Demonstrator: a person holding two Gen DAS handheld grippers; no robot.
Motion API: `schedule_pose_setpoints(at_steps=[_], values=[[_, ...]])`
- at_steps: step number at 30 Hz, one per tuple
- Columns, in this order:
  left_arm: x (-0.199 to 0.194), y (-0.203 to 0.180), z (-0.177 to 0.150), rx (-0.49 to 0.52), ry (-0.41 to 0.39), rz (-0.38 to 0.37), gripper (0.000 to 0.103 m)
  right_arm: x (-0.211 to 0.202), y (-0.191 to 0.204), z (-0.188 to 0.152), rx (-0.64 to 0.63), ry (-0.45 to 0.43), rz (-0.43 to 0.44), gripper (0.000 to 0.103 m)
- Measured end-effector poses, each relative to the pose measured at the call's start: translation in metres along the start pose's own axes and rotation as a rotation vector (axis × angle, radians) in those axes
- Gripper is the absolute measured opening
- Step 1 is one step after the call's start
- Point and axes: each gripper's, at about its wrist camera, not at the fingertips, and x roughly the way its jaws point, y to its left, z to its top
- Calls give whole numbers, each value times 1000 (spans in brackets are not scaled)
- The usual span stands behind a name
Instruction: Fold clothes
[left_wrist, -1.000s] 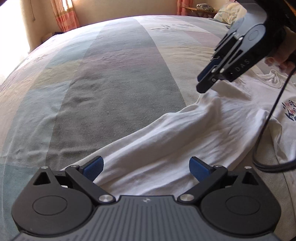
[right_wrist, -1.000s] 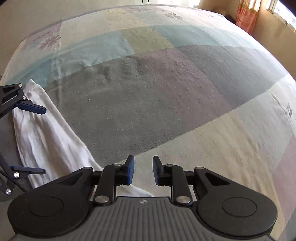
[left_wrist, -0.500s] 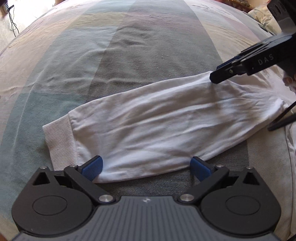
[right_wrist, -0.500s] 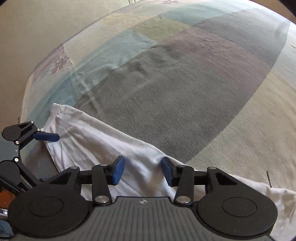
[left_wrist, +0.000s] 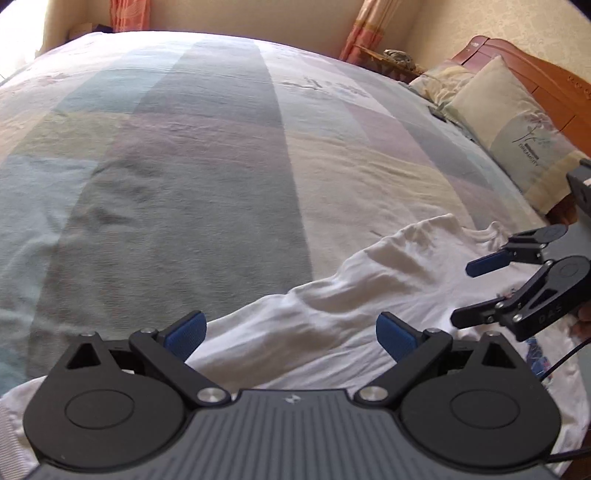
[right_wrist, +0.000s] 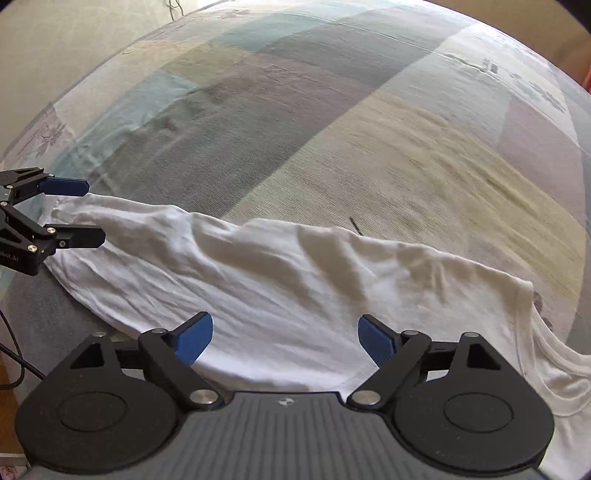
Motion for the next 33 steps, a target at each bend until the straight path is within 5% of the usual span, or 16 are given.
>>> schedule_pose_setpoints(at_steps=[3,6,17,20,23,27,30,33], values=[[36,-12,4,-68,61,-125,98,-5,-23,-15,72,18,-43,99],[45,-3,-4,-120,74,-105,94,-7,-39,-29,131,22,-69,102],[-6,42,-16,-95,103,236,94,14,-56,-73,196,40,-98,103],[-14,42,-20,-139,60,266,94,19,-43,-76,126,32,-154,103],[-11,44,-32,-129,100,321,94,19,-41,-79,133,6,-165,103],[-23,61,-56,-75,146,438,97,17,-44,-78,126,4,-149,103],[-47,87,-68,-183,148,494,99,9,-53,-74,161,-3,-110,103],[-57,92,-63,-183,131,543,97,-7,-56,-67,202,-58,-89,103]])
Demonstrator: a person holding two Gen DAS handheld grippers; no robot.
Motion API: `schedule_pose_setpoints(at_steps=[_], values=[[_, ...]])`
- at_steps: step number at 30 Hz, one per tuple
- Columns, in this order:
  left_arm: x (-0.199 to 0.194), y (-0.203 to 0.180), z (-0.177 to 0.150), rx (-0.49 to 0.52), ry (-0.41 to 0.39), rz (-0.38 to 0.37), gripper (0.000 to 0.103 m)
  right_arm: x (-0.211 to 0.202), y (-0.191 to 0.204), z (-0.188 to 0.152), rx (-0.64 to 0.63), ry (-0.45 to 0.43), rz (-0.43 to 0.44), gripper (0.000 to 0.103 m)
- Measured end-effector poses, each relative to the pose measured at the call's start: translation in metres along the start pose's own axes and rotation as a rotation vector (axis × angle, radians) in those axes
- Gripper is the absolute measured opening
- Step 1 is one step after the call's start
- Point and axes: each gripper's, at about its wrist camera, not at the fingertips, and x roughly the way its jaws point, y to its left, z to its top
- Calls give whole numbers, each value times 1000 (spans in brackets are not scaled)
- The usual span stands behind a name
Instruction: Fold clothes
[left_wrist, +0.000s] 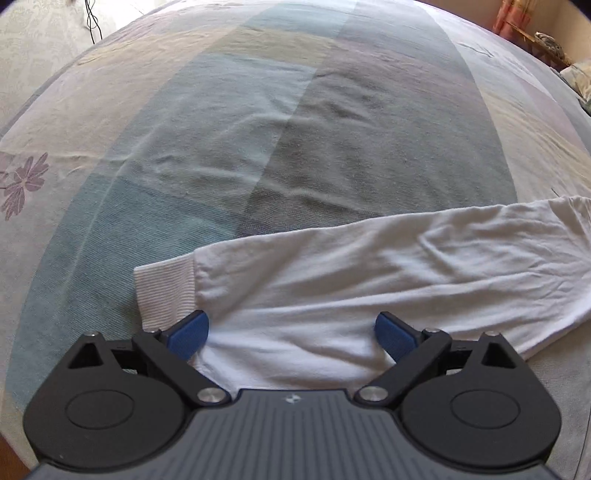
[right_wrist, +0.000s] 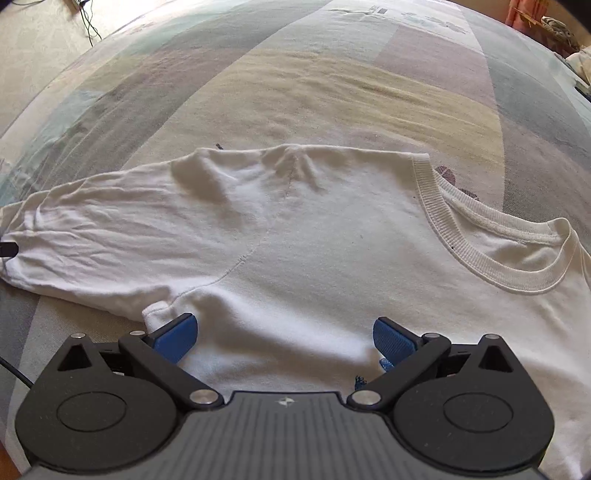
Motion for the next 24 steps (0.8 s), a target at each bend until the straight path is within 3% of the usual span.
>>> schedule_pose_setpoints(at_steps=[4,6,11,15,21,24], values=[[10,-12,5,74,3,49,99,-13,17,12,-30,-82,24,103],[13,-8,3,42,-2,36,100,-9,33,16,-33,-88,76,103],[10,1,0,57,3,38,100,23,85,7,5,58,239,103],[-1,-4,5,98,-5,83,97,29,116,1,-49,76,134,103],[-2,-13,2,87,8,43,97,8,87,2,122,95,117,103],[2,-19,-2,74,5,28,97,19,88,-2,176,132,180,103]])
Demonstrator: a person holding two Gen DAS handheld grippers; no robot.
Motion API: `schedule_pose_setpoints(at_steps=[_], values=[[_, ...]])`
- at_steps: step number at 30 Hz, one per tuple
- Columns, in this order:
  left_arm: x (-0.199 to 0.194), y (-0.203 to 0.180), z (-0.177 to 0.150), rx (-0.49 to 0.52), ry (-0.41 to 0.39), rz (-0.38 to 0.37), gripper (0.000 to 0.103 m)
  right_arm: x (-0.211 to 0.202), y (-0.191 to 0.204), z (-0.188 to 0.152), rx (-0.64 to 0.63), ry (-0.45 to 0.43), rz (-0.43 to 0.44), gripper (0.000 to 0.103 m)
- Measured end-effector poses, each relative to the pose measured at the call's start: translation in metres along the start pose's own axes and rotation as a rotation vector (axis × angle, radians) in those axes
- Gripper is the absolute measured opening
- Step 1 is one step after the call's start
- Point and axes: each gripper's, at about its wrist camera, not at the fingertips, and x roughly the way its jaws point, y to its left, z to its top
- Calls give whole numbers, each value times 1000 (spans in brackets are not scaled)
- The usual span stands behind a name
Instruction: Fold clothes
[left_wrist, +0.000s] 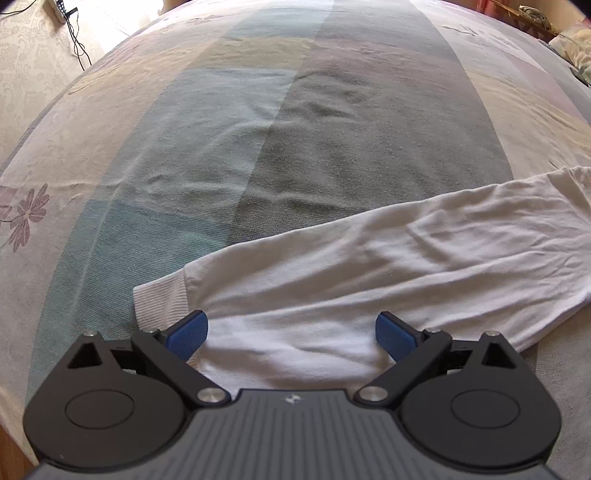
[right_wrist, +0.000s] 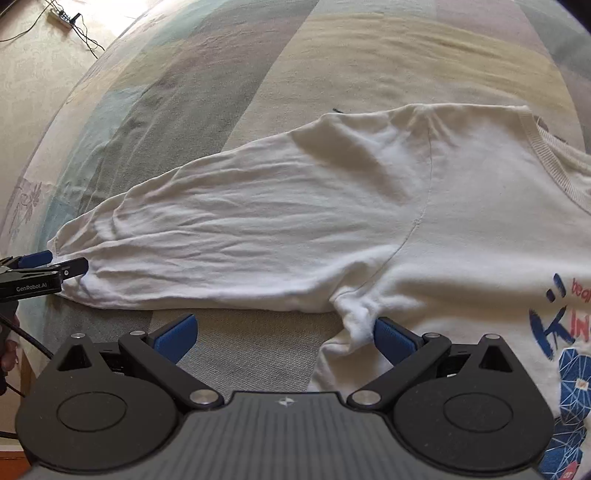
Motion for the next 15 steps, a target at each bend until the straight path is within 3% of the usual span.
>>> schedule_pose_setpoints(at_steps=[4,6,11,15], values=[[-1,0,2,-19,-3,-15,97,21,17,6,-26,-1,-16,103],[-5,-1,4,-15,-6,-18,97,18,13,7,21,-9,0,103],[-19,-12,18,25,-48,-43,97,-11,-2,1,-21,18,92,103],[-24,-31,33,48,-77,-104,97,-37,-9,5,-141,-93,-3,103]])
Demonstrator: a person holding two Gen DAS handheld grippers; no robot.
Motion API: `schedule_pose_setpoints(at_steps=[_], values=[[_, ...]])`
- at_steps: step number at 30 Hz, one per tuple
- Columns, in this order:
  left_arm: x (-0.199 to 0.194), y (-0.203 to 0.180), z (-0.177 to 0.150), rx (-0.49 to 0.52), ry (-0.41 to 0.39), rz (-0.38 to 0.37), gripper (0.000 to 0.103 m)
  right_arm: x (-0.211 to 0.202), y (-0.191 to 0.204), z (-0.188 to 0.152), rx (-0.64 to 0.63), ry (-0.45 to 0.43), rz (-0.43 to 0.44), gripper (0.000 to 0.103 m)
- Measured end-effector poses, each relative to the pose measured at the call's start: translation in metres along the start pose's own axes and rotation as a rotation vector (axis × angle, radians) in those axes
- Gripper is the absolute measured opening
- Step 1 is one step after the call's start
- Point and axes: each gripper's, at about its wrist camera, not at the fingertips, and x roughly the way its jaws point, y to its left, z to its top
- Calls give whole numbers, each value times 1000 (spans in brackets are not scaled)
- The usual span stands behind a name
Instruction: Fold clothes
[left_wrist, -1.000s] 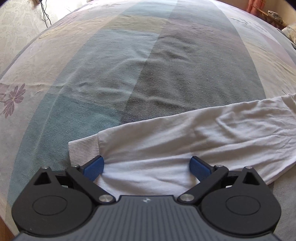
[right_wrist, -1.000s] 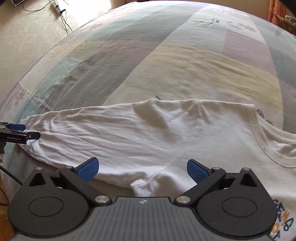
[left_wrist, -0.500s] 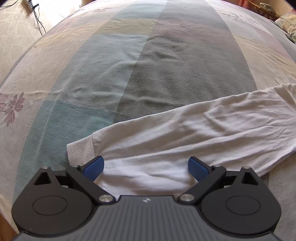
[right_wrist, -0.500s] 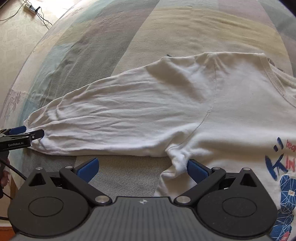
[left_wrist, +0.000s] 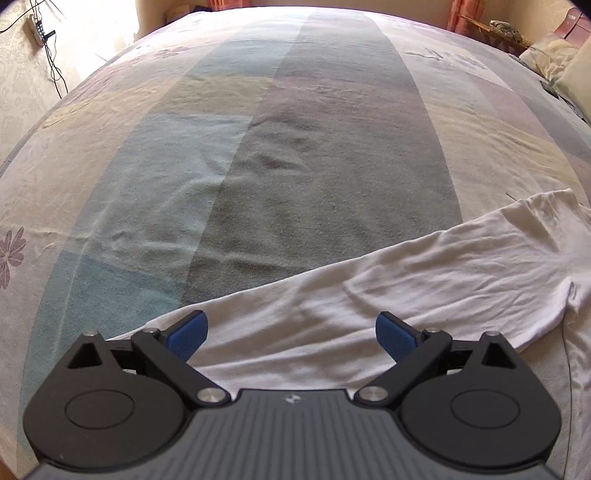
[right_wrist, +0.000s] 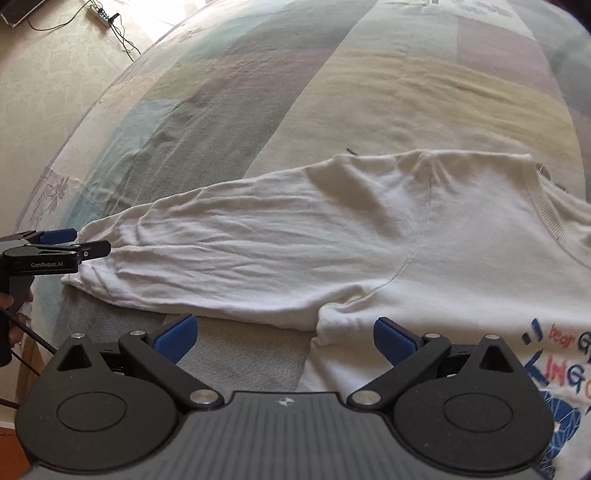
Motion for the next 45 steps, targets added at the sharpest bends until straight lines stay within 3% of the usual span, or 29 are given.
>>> schedule_pose_setpoints(at_steps=[3,7,13,16,19,23,29,33,35,39,42,45], values=[[9,-22,6,40,4,-27,97,1,-12,13,-58,-58,-115,103],[18,-38,-3,69,22,-10,97,15,-35,37,-74,-92,-217,103],[29,-21,-18,-32,42,28,97,65,-56,61,-73,-67,-300,103],[36,-8,-16,-78,32,27,100,82,-65,69,-60,-145,-274,103],[41,0,-9,-89,10,25,100,92,-72,92,-61,-166,-247,103],[29,3,0,-84,-19,50,97,94,-70,116,-95,-127,-249,103],[9,8,-20,-58,3,94,98,45,-43,93,-140,-89,-202,103],[22,18,-37,-113,41,96,100,60,-23,54,-155,4,-159,103],[27,29,-40,-153,10,87,103,72,-13,43,-184,-13,-189,103],[30,46,-34,-184,-12,117,103,88,-9,62,-197,-111,-175,103],[19,49,-26,-175,-8,155,97,91,-10,87,-185,-101,-187,103],[9,48,-25,-151,-35,115,97,79,1,94,-198,-102,-189,103]])
